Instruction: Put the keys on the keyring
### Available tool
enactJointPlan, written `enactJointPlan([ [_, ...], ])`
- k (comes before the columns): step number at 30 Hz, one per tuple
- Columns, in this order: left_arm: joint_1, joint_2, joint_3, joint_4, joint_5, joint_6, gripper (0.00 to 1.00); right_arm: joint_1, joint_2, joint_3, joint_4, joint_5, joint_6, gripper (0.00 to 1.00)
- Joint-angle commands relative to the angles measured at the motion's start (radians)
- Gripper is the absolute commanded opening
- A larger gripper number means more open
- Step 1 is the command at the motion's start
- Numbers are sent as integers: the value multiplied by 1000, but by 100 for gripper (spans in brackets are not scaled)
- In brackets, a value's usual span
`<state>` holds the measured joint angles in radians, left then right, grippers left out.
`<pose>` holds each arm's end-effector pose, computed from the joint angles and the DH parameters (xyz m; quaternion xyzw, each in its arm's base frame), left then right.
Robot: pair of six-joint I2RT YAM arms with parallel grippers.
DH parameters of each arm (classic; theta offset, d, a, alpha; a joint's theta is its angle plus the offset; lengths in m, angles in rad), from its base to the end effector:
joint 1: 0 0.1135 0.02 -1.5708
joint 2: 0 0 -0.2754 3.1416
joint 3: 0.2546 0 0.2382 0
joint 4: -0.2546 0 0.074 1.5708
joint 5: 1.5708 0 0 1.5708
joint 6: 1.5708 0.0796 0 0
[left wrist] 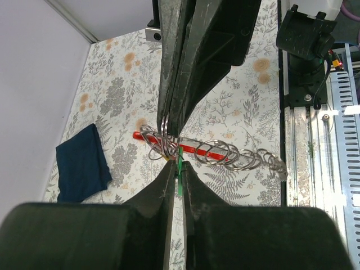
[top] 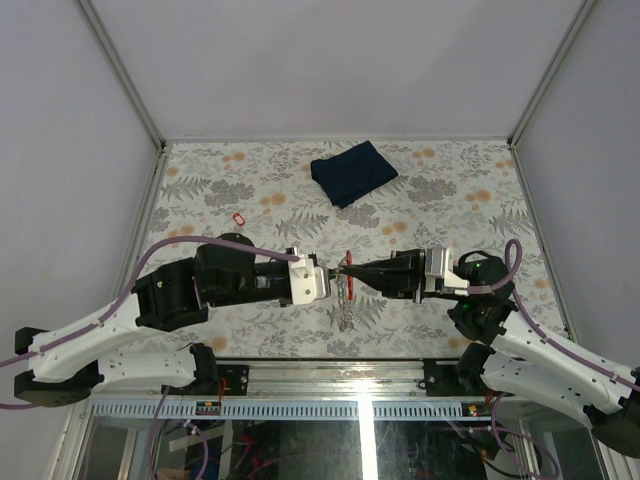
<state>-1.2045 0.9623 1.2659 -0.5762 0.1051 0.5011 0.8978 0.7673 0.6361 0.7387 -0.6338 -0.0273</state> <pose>0.0682 -0.2010 0.4244 0.6200 0.4994 -0.2472 0.5523 0.0701 0.1636 0.4129 -0.4436 0.2707 0.4860 0.7027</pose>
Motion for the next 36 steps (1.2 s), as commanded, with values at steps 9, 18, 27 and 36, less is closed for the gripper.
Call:
enactJointPlan([
  [9, -2, -98, -33, 158, -23, -58, 31, 7, -27, 28, 131, 25, -22, 0],
  [18, -2, -138, -151, 379, 14, -149, 31, 7, -28, 36, 123, -23, -18, 0],
  [27, -2, -96, -151, 389, 97, -159, 28, 7, -28, 37, 134, -54, -1, 0],
  [36, -1, -91, -141, 372, 100, -148, 19, 6, -28, 33, 119, -62, -6, 0],
])
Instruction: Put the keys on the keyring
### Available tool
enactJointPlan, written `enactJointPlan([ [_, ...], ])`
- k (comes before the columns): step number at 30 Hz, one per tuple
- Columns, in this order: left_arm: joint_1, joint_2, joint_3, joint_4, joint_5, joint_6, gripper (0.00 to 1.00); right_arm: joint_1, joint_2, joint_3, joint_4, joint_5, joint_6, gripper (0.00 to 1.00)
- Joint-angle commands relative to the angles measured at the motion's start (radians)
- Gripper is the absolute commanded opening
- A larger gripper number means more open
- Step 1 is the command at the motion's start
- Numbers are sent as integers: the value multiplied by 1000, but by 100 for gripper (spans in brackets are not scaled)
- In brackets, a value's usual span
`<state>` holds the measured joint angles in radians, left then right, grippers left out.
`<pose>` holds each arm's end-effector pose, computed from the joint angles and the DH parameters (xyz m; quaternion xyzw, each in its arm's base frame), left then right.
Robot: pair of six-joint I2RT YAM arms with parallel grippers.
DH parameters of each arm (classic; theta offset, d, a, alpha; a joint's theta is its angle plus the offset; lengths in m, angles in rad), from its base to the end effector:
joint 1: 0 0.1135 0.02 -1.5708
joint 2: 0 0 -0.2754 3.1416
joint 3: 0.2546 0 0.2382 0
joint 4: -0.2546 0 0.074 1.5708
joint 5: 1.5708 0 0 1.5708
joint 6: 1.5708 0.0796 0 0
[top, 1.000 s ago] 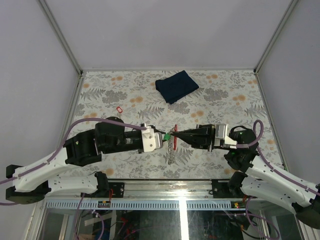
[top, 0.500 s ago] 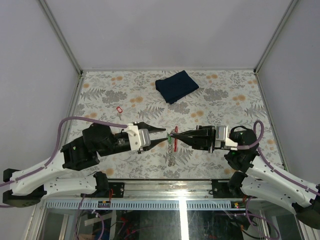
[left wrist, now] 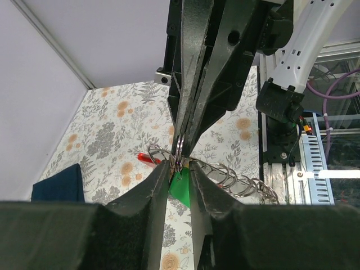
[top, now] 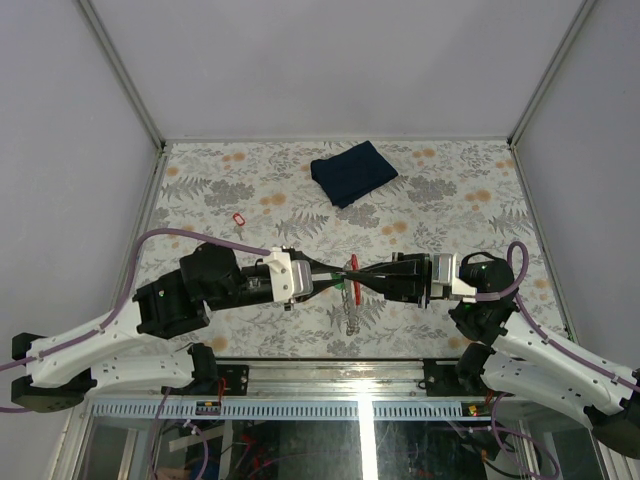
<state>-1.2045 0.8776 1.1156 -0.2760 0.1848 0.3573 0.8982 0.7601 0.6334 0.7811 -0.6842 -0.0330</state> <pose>0.0601 -0.1976 0.4322 0.5504 0.4645 -0.3445 0.6022 0.0630 0.1599 0.4162 -0.4559 0.2373 0.4889 0.7048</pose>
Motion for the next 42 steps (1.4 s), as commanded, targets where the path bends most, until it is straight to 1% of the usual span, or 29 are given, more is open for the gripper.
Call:
enactJointPlan([
  [1, -3, -8, 11, 72, 20, -4, 19, 5, -19, 35, 71, -12, -3, 0],
  [5, -3, -12, 18, 68, 20, 1, 11, 6, -16, 35, 64, -15, -8, 0],
  [9, -2, -11, 28, 61, 24, 1, 8, 7, -21, 35, 43, -15, -20, 0],
  [11, -3, -10, 35, 55, 33, 4, 0, 6, -23, 35, 32, -15, -26, 0],
  [17, -2, 4, 76, -2, 36, 17, 0, 7, -35, 38, -31, -13, -62, 0],
  [20, -1, 22, 125, -90, 25, 38, 0, 7, -49, 42, -84, -1, -99, 6],
  [23, -3, 47, 186, -183, -4, 66, 0, 6, -76, 46, -161, 23, -151, 21],
  [24, -3, 54, 204, -215, -13, 76, 0, 6, -87, 50, -192, 32, -170, 24],
  [27, -2, 73, 250, -300, -44, 104, 0, 6, -114, 74, -314, 61, -232, 29],
  [31, -2, 112, 320, -435, -103, 158, 0, 7, -141, 98, -437, 114, -274, 32],
  [35, -3, 198, 419, -637, -144, 205, 0, 6, -140, 119, -513, 121, -264, 33],
  [36, -3, 224, 447, -713, -154, 228, 0, 7, -138, 121, -522, 122, -259, 33],
  [38, -2, 279, 498, -815, -171, 241, 0, 6, -138, 110, -515, 126, -251, 33],
  [42, -3, 371, 569, -988, -243, 250, 0, 7, -160, 39, -474, 171, -248, 33],
])
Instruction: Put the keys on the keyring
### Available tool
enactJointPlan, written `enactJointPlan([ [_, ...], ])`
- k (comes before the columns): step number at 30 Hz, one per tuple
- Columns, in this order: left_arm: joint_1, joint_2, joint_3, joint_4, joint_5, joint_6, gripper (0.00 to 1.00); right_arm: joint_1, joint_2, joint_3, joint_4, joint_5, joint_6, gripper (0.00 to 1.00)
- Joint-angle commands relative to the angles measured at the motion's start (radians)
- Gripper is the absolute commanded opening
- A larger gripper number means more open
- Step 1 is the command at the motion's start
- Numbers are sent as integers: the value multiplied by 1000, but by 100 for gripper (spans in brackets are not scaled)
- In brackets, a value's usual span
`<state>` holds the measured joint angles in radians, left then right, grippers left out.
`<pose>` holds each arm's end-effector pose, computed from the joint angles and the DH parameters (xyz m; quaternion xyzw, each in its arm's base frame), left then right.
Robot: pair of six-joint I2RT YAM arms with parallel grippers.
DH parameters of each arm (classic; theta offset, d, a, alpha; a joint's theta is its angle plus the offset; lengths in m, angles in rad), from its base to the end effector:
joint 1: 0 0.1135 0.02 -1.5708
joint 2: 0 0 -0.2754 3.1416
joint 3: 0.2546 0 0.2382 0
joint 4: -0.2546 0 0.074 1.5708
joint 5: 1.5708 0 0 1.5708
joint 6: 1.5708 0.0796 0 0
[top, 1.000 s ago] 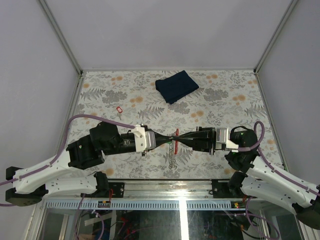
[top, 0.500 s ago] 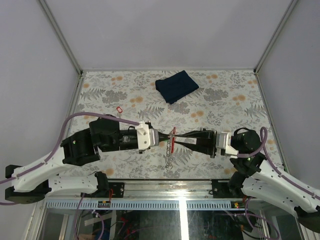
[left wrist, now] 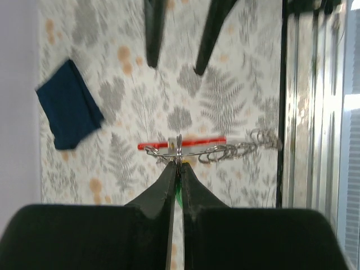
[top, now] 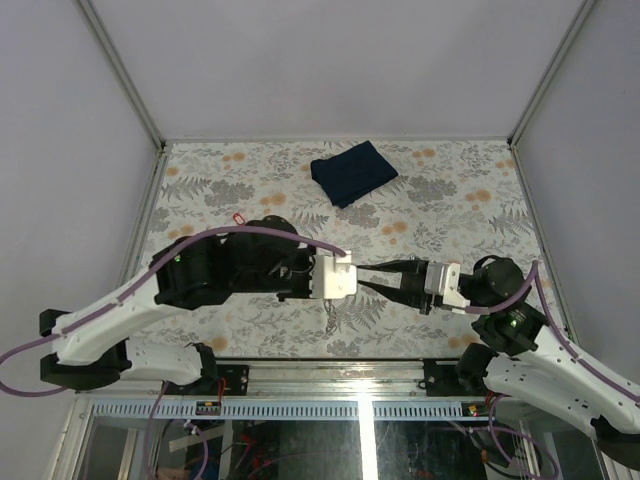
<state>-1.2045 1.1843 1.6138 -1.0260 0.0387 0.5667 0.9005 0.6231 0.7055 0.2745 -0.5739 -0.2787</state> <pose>0.0787 -0.2138 0.4329 0.6898 0.5521 -0.1630 0.4391 0.0613 0.1468 0.4022 -0.4974 0.3254 0.3947 0.7007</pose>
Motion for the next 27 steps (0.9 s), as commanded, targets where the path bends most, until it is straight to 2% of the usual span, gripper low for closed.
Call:
enactJointPlan([
  [1, -5, 88, 85, -285, -129, 37, 0, 4, -32, -57, 41, 76, -3, 32],
  [5, -8, 155, 105, -423, -238, 14, 0, 4, -60, -160, 85, 112, 17, 29],
  [10, -32, 164, 123, -427, -291, 7, 0, 3, -61, -269, 151, 143, 58, 27],
  [13, -43, 174, 136, -427, -304, 15, 0, 2, -39, -321, 258, 140, 110, 27],
  [16, -49, 180, 146, -427, -292, 30, 0, 2, 34, -356, 442, 89, 200, 30],
  [21, -55, 185, 149, -427, -293, 30, 0, 3, 217, -406, 921, 68, 371, 35],
  [27, -64, 183, 156, -427, -286, 31, 0, 3, 474, -387, 1318, 59, 465, 38],
])
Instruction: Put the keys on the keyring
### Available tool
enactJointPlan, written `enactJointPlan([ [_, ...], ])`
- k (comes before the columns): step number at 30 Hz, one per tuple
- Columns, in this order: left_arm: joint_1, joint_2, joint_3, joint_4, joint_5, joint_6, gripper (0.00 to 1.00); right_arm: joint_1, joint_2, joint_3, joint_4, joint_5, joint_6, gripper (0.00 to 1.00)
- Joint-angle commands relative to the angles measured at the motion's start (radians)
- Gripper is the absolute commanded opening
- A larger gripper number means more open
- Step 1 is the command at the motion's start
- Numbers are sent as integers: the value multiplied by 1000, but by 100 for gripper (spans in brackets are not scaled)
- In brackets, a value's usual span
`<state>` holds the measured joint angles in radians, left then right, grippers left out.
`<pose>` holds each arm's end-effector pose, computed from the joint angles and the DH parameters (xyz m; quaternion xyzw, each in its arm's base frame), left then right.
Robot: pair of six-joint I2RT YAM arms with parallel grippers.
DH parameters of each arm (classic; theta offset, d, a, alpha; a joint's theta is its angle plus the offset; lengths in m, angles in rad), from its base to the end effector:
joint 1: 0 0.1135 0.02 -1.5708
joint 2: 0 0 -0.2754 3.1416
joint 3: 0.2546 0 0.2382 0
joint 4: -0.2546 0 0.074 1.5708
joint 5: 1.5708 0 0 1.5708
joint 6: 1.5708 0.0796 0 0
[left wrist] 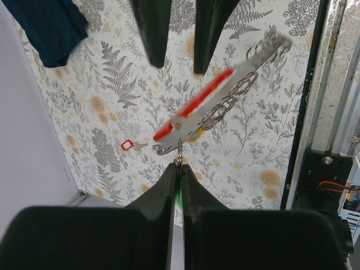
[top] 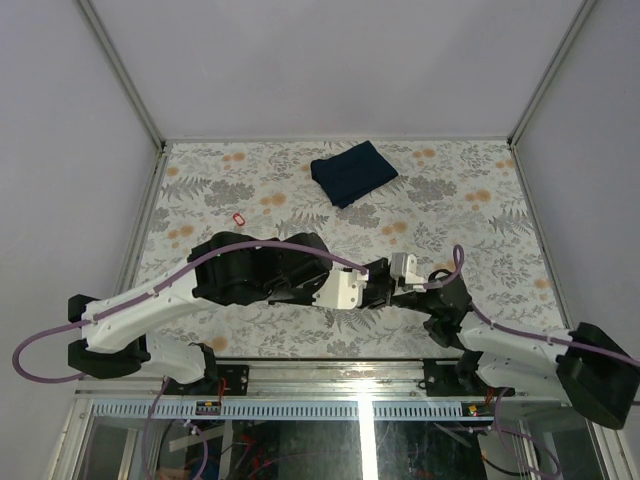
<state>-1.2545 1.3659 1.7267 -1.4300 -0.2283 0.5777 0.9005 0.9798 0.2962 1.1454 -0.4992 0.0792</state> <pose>0.0891 -0.2142 0.3878 0.7462 0.6084 0.0222 0.2692 0.1018 0.1898 0.3072 -0.3962 0.3839 0.5024 0.6658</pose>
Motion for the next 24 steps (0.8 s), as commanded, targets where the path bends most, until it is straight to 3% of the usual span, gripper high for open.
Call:
enactJointPlan([
  [1, -17, -1, 43, -23, -17, 22, 0, 3, 160, 26, 513, -13, 128, 38],
  [7, -20, -7, 32, -23, -17, 27, 0, 2, 277, 118, 549, -84, 174, 42],
  [24, -22, -7, 27, -23, -29, 25, 0, 4, 337, 189, 550, -185, 208, 39],
])
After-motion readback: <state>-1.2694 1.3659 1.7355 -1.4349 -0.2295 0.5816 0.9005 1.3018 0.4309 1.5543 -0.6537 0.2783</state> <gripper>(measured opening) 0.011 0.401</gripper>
